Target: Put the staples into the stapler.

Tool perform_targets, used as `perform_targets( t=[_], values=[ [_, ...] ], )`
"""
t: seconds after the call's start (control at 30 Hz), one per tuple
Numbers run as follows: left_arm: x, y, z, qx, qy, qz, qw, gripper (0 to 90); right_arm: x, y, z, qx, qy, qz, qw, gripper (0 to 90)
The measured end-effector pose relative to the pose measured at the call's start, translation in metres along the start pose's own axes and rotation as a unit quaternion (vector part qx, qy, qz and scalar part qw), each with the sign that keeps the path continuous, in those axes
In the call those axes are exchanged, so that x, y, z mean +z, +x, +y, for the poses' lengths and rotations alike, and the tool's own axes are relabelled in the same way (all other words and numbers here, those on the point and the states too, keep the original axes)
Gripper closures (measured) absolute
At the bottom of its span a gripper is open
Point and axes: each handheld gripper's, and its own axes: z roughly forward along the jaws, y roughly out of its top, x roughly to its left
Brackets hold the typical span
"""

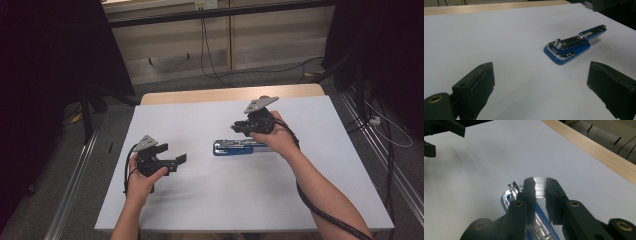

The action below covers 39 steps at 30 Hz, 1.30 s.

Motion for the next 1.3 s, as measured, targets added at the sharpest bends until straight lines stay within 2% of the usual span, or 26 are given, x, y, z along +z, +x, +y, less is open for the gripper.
perform_targets(
  t=[0.7, 0.93, 1.1, 1.3],
  values=[
    [-0.005, 0.005, -0.001, -0.001, -0.003, 0.006, 1.0000, 7.8, 0.011, -0.008, 0.006, -0.021, 0.002, 0.059, 0.9981, 79.5],
    [-0.005, 0.004, -0.001, 0.003, -0.001, 0.006, 1.0000, 7.8, 0.017, -0.006, 0.008, -0.039, 0.005, 0.083, 0.9958, 79.5],
    [-0.005, 0.003, -0.001, 0.003, -0.003, 0.005, 1.0000, 7.8, 0.020, -0.005, 0.009, -0.053, 0.010, 0.092, 0.9943, 79.5],
    [-0.005, 0.004, -0.001, 0.004, 0.000, 0.006, 1.0000, 7.8, 0.023, -0.007, 0.008, -0.059, 0.021, 0.100, 0.9931, 79.5]
  ],
)
